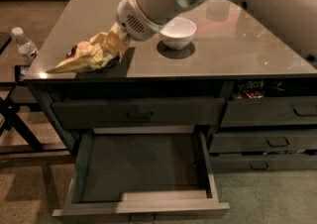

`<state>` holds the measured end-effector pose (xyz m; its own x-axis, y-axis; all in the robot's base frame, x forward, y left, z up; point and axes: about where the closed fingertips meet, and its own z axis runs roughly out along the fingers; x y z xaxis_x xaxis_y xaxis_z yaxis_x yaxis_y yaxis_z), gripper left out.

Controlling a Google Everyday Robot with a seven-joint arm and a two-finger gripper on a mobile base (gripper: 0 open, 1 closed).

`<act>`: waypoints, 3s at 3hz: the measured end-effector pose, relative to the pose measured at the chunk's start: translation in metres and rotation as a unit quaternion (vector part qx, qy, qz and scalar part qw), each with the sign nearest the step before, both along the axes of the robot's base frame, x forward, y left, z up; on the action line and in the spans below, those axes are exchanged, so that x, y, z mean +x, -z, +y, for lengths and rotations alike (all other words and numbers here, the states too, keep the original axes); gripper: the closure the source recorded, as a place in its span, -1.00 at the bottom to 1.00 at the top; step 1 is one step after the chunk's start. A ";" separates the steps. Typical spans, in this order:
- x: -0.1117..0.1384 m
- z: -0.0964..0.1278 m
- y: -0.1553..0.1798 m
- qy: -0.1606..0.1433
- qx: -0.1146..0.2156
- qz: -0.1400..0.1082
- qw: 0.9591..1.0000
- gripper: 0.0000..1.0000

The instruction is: Place brown chip bag into middle drawer

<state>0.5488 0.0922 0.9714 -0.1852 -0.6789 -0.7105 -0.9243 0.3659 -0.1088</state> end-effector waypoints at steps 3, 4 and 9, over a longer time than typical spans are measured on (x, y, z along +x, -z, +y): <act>-0.111 -0.042 0.008 0.082 0.022 0.025 0.996 1.00; -0.111 -0.042 0.008 0.082 0.022 0.025 0.996 1.00; -0.178 -0.083 0.102 0.154 0.028 0.156 0.975 1.00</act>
Offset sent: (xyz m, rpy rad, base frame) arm -0.1202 -0.0487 -0.0201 0.0634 0.0749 -0.1802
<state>0.3709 0.0096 0.8696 -0.5872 -0.5187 -0.6214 -0.7545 0.6287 0.1882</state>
